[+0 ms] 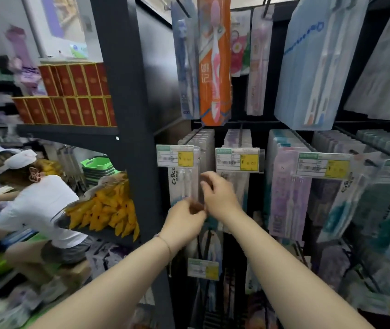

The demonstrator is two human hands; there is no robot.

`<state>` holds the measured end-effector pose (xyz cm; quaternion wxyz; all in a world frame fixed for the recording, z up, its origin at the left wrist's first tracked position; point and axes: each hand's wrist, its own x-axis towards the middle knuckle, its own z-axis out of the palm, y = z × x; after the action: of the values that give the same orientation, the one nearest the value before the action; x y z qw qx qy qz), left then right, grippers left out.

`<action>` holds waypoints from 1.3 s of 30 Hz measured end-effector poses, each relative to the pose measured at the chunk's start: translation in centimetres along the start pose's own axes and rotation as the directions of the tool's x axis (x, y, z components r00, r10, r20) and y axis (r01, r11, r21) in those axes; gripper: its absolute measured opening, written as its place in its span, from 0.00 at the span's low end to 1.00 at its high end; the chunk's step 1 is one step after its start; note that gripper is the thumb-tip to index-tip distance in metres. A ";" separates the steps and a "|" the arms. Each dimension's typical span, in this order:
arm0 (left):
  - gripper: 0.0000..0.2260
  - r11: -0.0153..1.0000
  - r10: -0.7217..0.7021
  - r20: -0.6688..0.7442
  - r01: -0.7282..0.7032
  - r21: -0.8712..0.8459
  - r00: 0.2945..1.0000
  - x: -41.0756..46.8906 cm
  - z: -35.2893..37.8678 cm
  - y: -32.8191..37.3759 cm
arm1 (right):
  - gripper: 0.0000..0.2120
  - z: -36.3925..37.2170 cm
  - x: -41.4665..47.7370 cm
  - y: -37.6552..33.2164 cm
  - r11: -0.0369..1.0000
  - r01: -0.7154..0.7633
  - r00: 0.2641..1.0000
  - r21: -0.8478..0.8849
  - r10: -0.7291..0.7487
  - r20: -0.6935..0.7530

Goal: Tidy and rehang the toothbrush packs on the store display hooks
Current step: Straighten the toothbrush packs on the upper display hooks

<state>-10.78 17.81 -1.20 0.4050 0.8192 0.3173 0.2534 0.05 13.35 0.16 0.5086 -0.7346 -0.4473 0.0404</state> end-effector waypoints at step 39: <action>0.09 0.900 0.072 0.082 -0.029 -0.435 0.994 -0.5 2.4 0.2 | 0.04 -6.2 -7.0 1.5 0.985 -0.082 0.996 0.154 0.087 -0.022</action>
<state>-9.40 16.13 -2.39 0.5850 0.7278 0.2118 0.2884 0.00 3.91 -0.86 0.5673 -0.7124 -0.4042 0.0857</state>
